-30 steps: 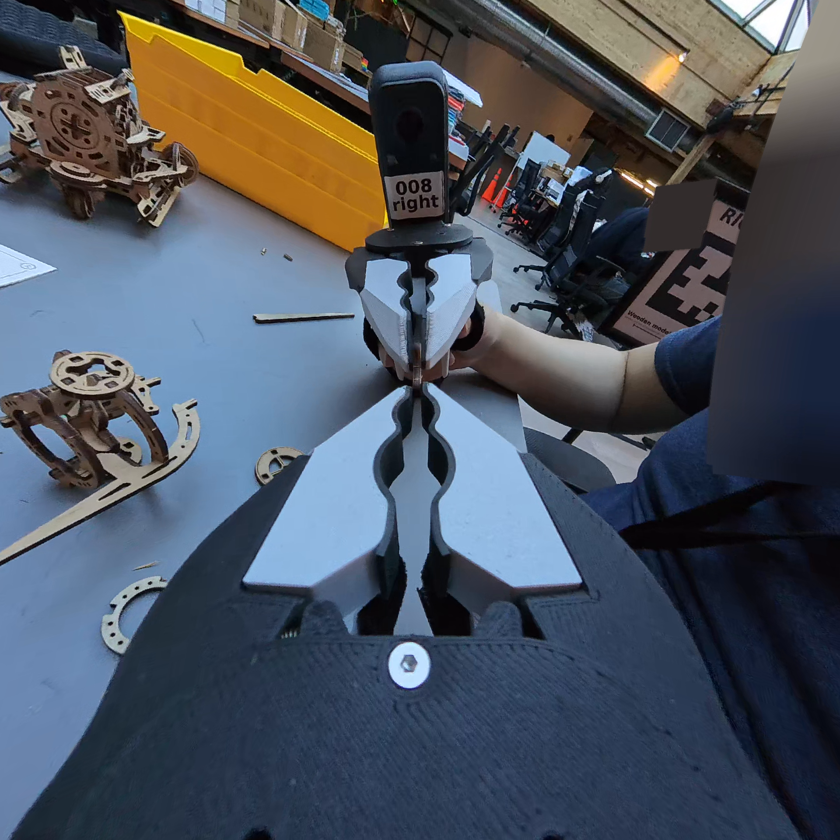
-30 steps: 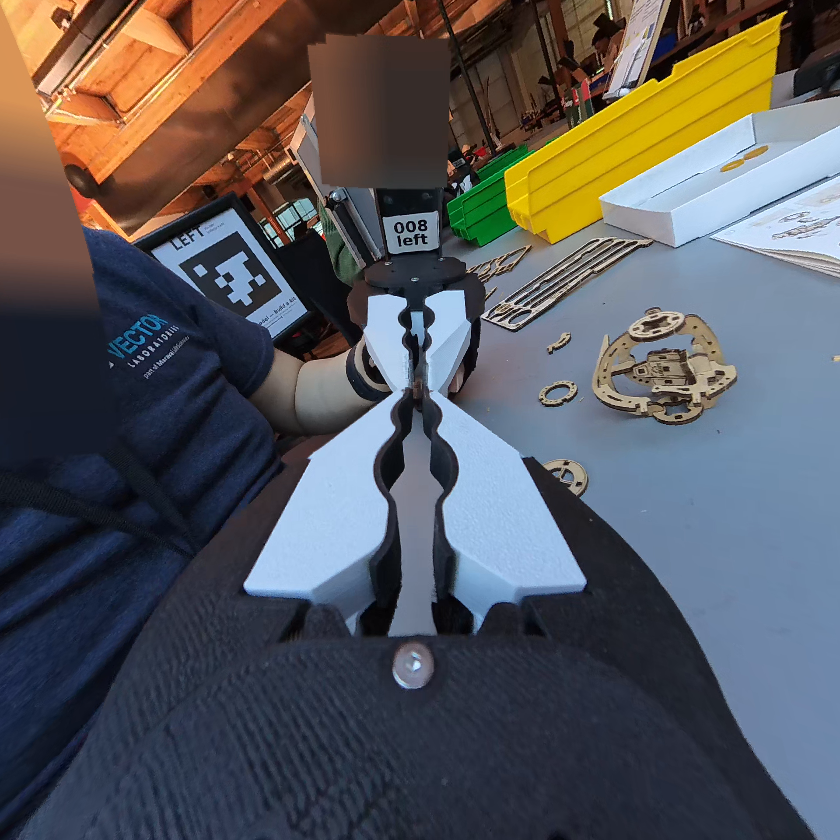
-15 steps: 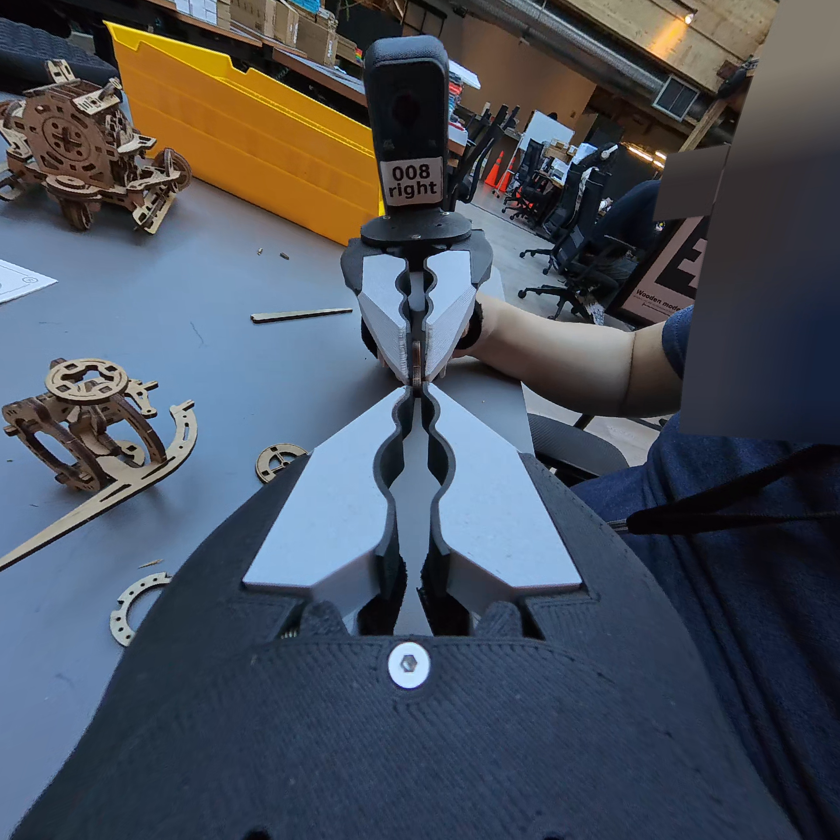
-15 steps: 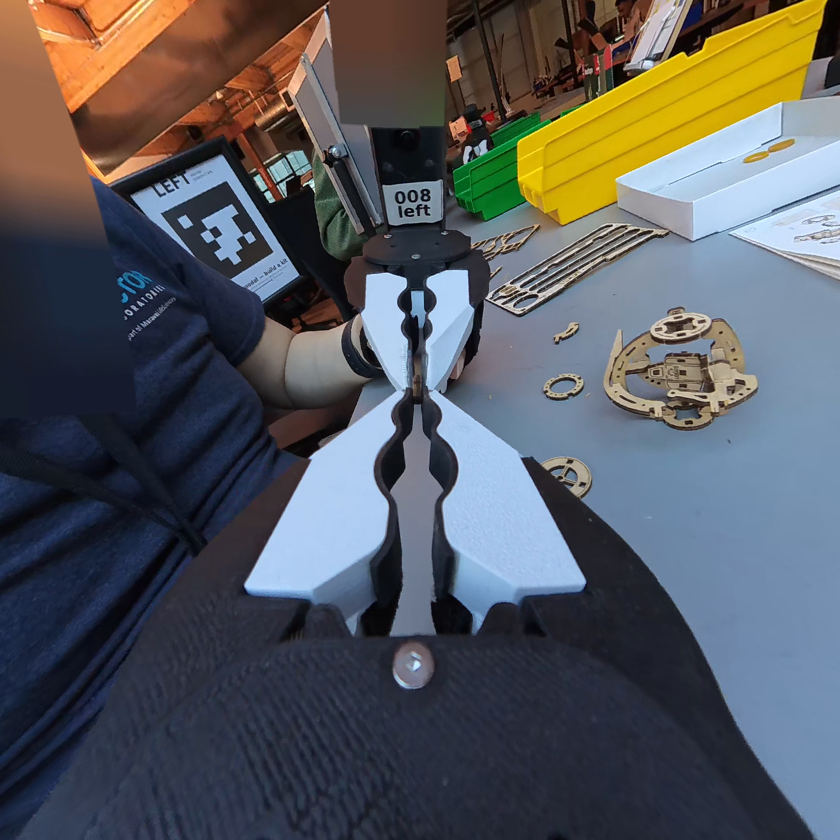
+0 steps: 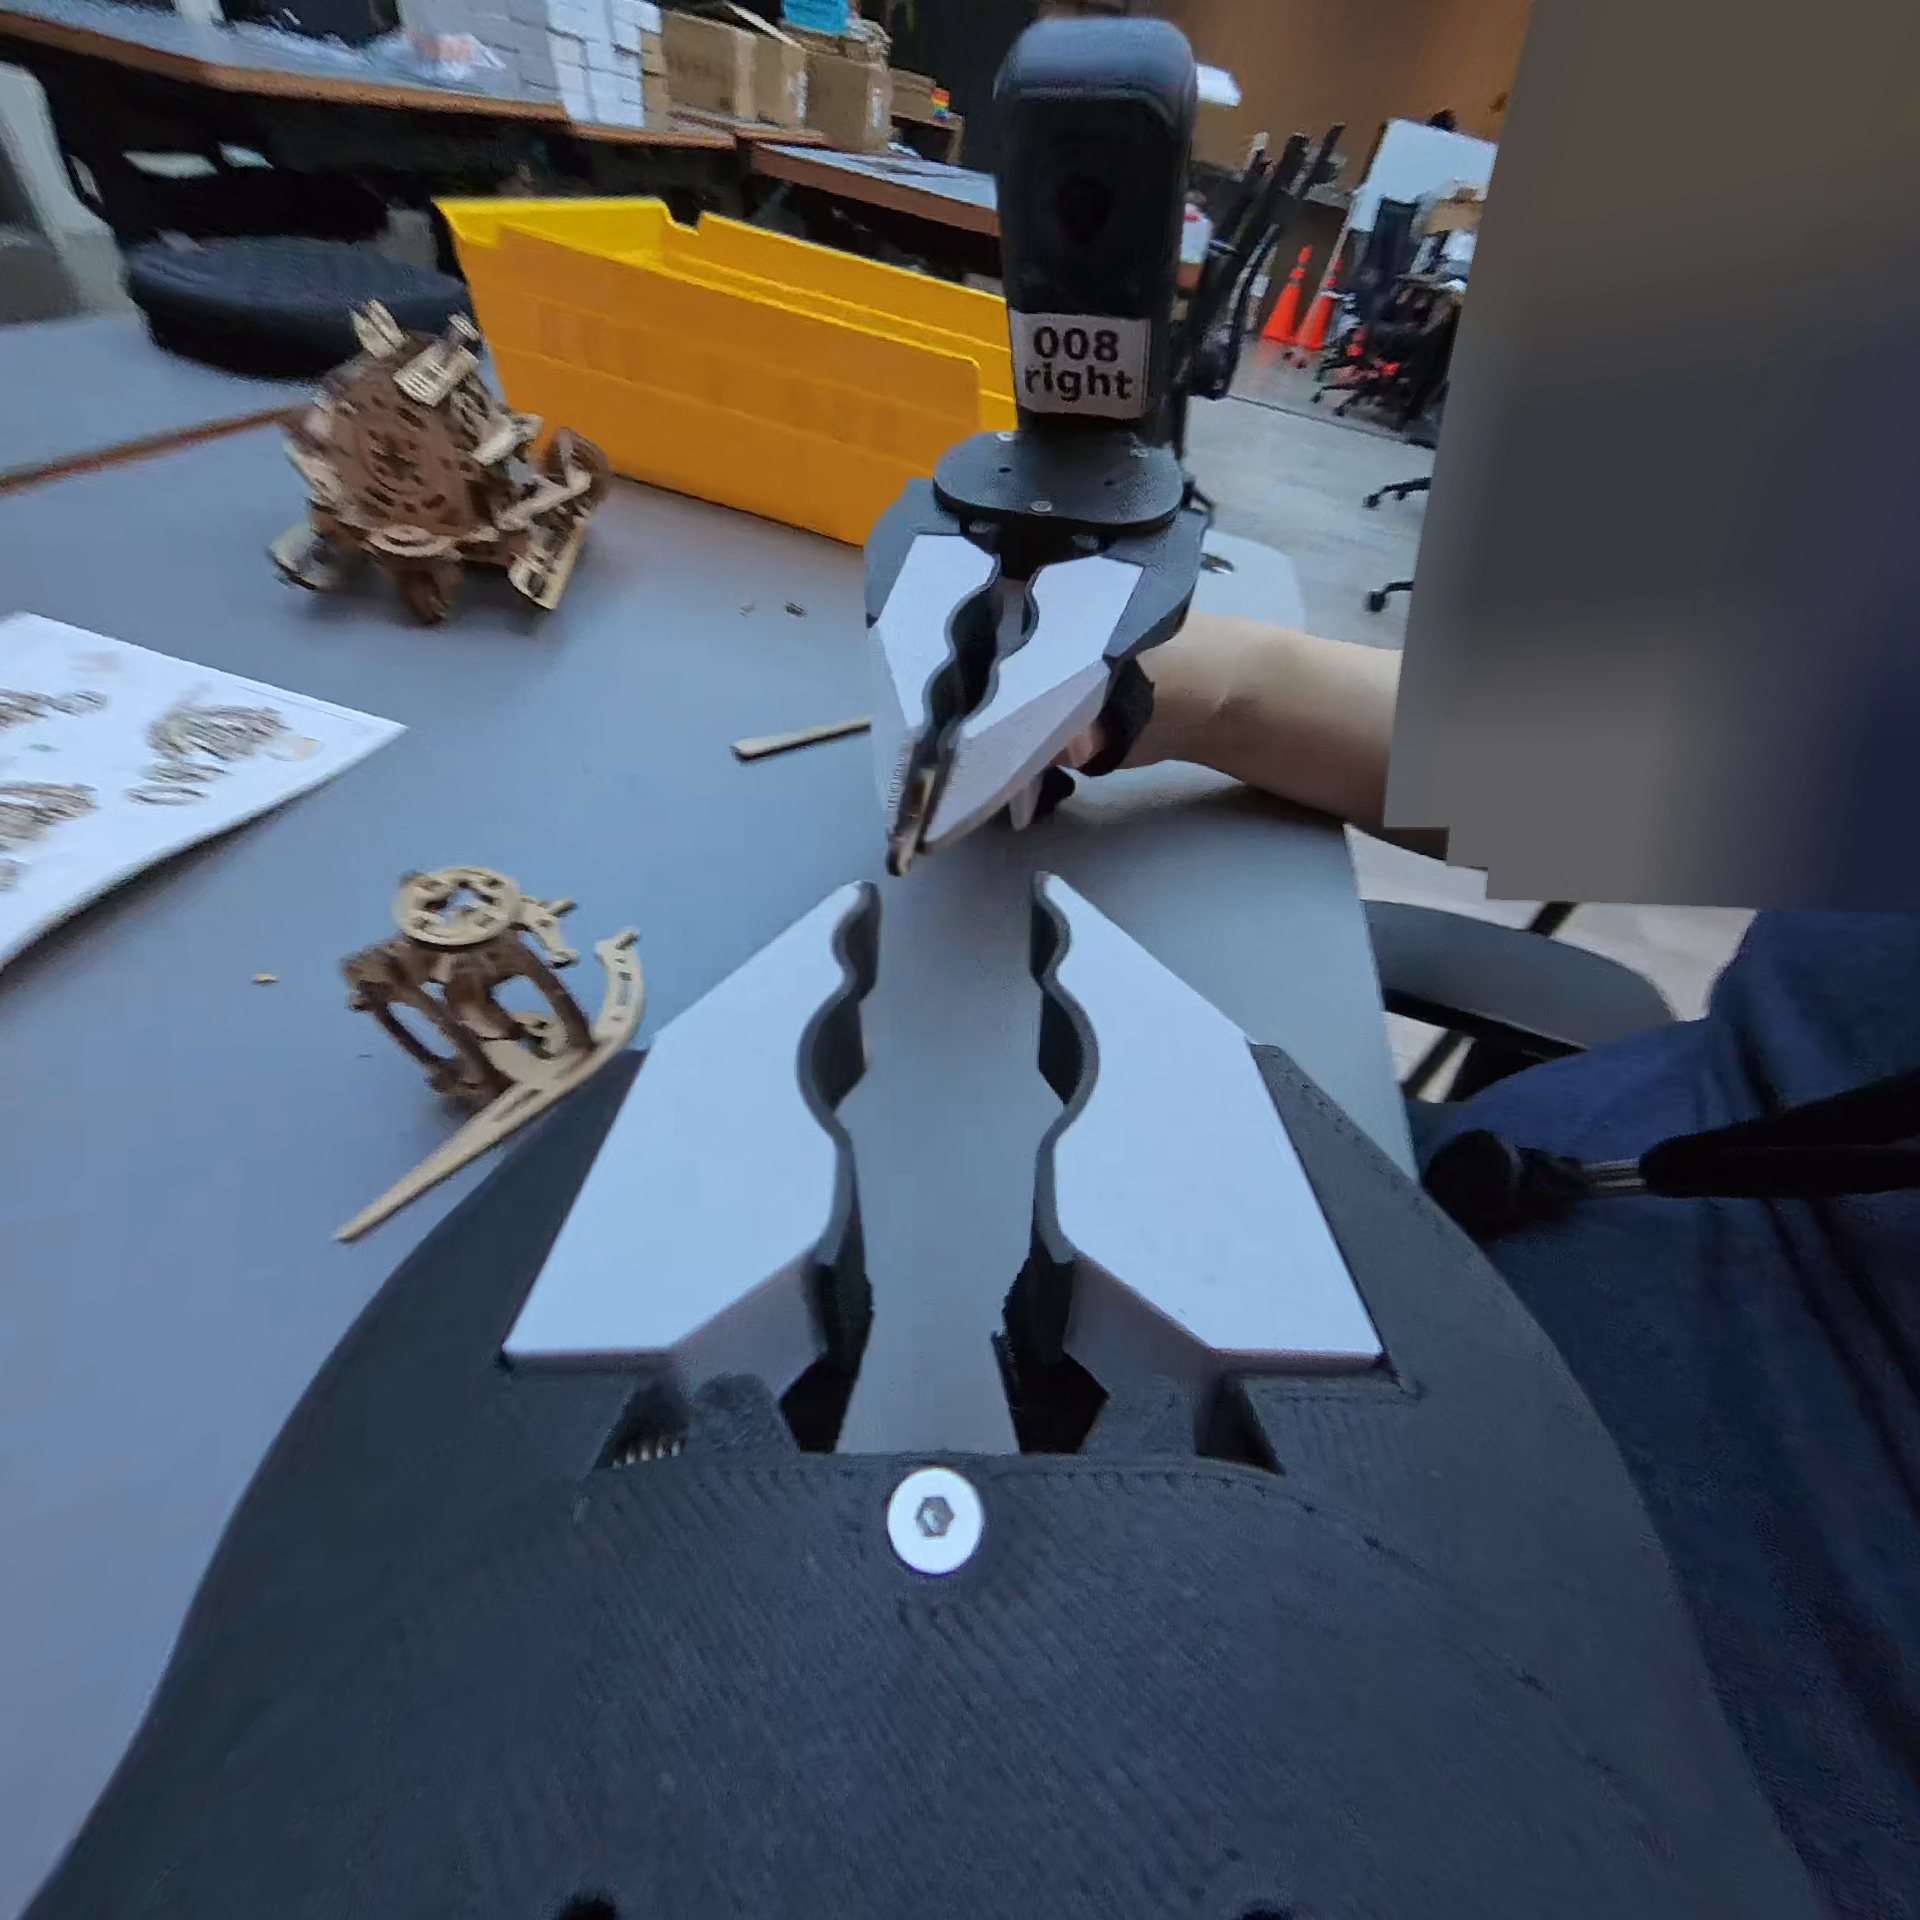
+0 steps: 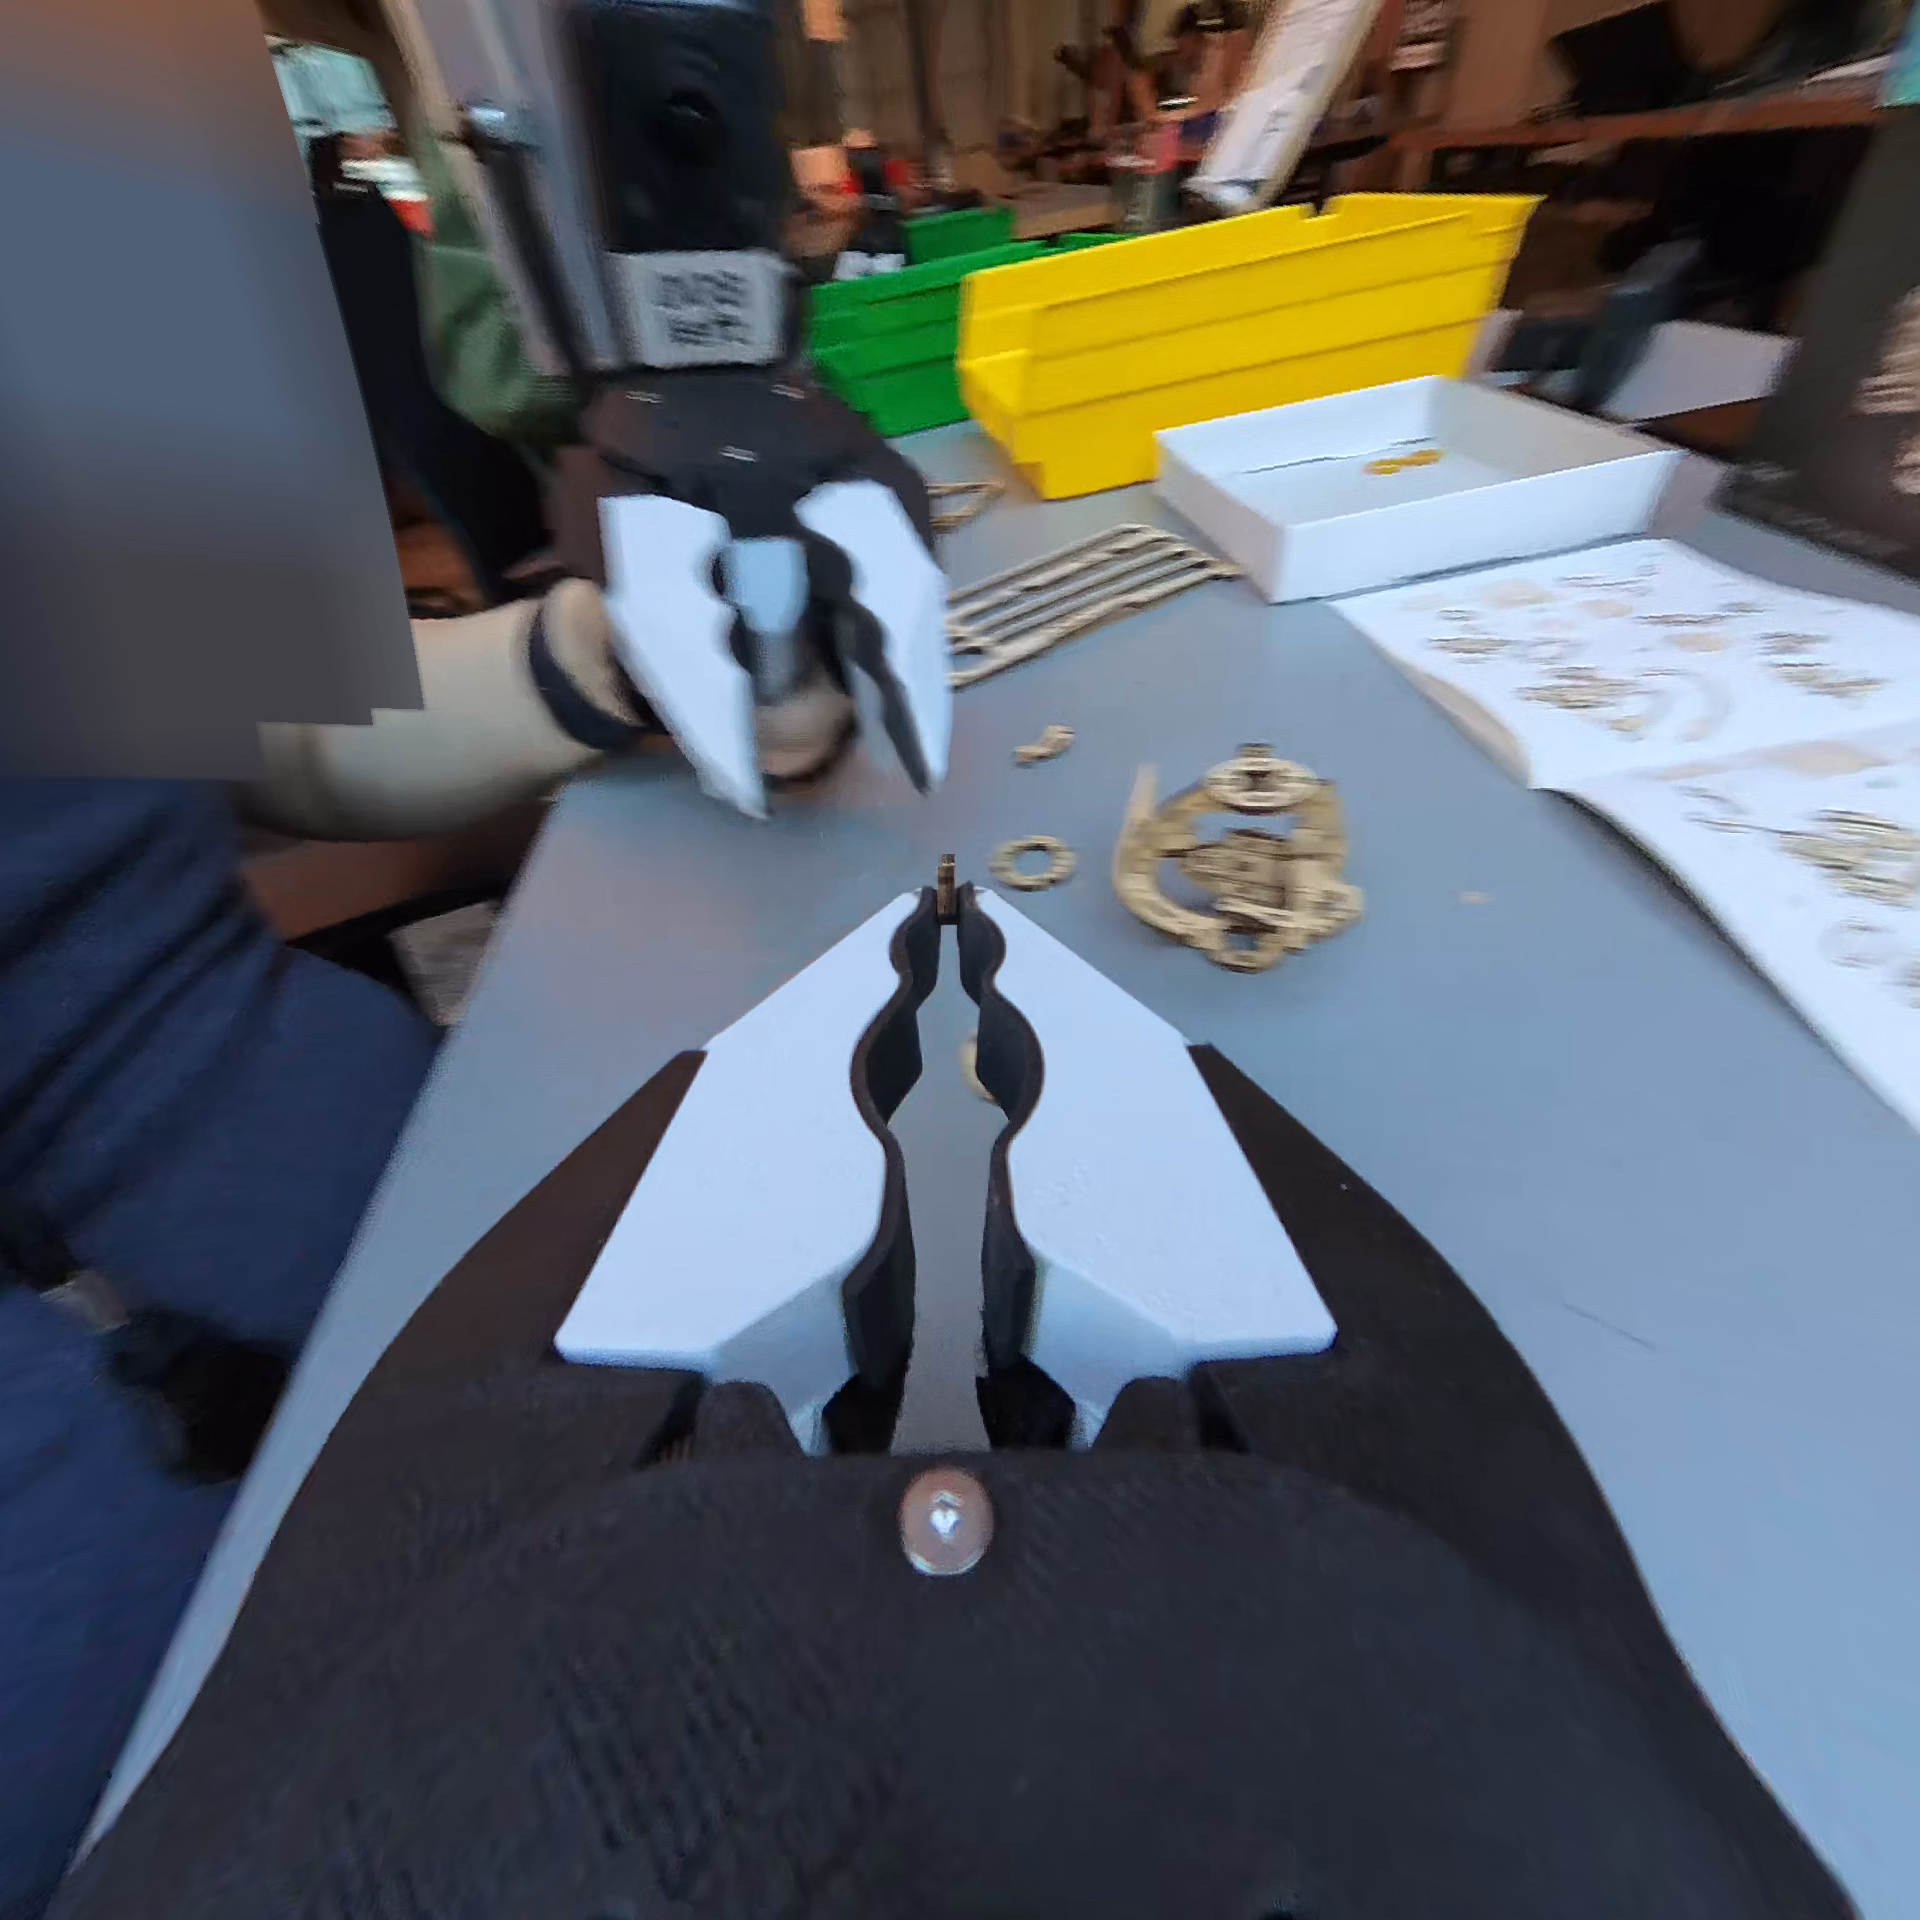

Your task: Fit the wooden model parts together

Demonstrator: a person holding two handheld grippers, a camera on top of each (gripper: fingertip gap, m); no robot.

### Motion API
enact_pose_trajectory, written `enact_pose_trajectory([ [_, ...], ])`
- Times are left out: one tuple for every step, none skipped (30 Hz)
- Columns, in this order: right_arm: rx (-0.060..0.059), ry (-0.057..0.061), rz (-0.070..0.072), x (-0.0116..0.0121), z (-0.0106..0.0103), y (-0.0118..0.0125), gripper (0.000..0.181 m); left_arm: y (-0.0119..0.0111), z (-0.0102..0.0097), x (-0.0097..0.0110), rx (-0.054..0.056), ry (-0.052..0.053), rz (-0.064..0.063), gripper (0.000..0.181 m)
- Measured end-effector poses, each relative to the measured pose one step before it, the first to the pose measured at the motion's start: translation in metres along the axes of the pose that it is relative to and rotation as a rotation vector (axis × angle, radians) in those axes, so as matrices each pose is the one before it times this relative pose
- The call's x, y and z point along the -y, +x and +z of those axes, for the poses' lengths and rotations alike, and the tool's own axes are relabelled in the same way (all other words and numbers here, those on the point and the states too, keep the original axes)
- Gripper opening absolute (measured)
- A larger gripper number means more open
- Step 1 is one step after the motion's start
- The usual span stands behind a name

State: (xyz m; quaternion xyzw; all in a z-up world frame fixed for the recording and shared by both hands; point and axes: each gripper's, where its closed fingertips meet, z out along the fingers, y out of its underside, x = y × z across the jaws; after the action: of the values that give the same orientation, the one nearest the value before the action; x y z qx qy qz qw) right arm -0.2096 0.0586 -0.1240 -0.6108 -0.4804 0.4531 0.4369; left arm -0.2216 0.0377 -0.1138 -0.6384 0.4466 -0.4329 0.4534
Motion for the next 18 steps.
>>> enact_pose_trajectory([
  [-0.0574, -0.01, 0.0074, -0.00026, -0.00283, 0.01583, 0.0, -0.00974, -0.00537, 0.00375, 0.051, -0.0082, 0.0623, 0.036],
  [-0.0289, -0.0371, 0.0179, -0.00471, -0.00083, 0.01207, 0.001, -0.01195, -0.00467, 0.00088, 0.057, -0.0287, 0.084, 0.045],
  [-0.0363, -0.0458, 0.0217, -0.00651, 0.00089, 0.01292, 0.001, -0.01229, -0.00338, -0.0017, 0.0518, -0.04, 0.0986, 0.052],
  [-0.0158, -0.0359, 0.0233, -0.00463, 0.00262, 0.00853, 0.0, -0.01095, -0.00139, -0.00351, 0.0371, -0.0427, 0.0962, 0.057],
  [0.0092, -0.0306, 0.0271, -0.00254, 0.0036, 0.00404, 0.0, -0.00807, 0.00088, -0.00441, 0.0141, -0.0425, 0.0765, 0.062],
  [-0.0243, -0.0174, 0.0149, -0.00065, 0.00312, 0.00792, 0.0, -0.00556, 0.00272, -0.0043, -0.0054, -0.0386, 0.0493, 0.068],
  [-0.0268, -0.0078, 0.0157, 0.0006, 0.00252, 0.00771, 0.0, -0.00541, 0.0038, -0.00343, -0.0107, -0.029, 0.0299, 0.07],
  [-0.0006, -0.012, 0.0257, -0.00006, 0.00298, 0.00404, 0.0, -0.00359, 0.00445, -0.00161, -0.0215, -0.0133, 0.0202, 0.073],
  [0.0012, -0.0224, 0.0356, -0.00188, 0.00301, 0.00359, 0.0, -0.00086, 0.00457, 0.00027, -0.0373, 0.0011, 0.0139, 0.075],
  [-0.0005, -0.02, 0.0274, -0.00197, 0.00274, 0.00266, 0.001, 0.00048, 0.00436, 0.00078, -0.0431, 0.0046, 0.0149, 0.075],
  [0.0042, -0.0213, 0.0149, -0.00241, 0.00246, 0.00066, 0.001, 0.00075, 0.00436, -0.00014, -0.0397, -0.0028, 0.024, 0.076],
  [0.0025, -0.0203, 0.0069, -0.00229, 0.00179, 0.00022, 0.001, 0.00016, 0.0043, -0.00139, -0.0296, -0.0137, 0.0356, 0.077],
  [-0.0083, -0.0073, 0.0044, -0.00047, 0.00126, 0.00145, 0.001, -0.0006, 0.0044, -0.0032, -0.0224, -0.0267, 0.0408, 0.077],
  [0.0038, -0.0062, -0.0002, -0.00036, 0.00115, -0.00043, 0.001, -0.00155, 0.00439, -0.00447, -0.016, -0.0367, 0.0342, 0.08],
  [0.0131, -0.0088, -0.0016, -0.00068, 0.0014, -0.00162, 0.001, -0.00106, 0.00415, -0.00394, -0.0196, -0.032, 0.0248, 0.08],
  [0.0105, -0.0067, -0.0017, -0.00025, 0.00151, -0.00117, 0.001, -0.00043, 0.00358, -0.00155, -0.0233, -0.0148, 0.0136, 0.077],
  [0.0072, -0.0077, -0.0013, -0.00037, 0.00144, -0.00072, 0.001, 0.00043, 0.00286, 0.00102, -0.0254, 0.0049, 0.0083, 0.074],
  [0.0091, -0.0034, -0.0051, 0.00035, 0.00124, -0.00122, 0.001, 0.00133, 0.00208, 0.00204, -0.0262, 0.0163, 0.0096, 0.07],
])
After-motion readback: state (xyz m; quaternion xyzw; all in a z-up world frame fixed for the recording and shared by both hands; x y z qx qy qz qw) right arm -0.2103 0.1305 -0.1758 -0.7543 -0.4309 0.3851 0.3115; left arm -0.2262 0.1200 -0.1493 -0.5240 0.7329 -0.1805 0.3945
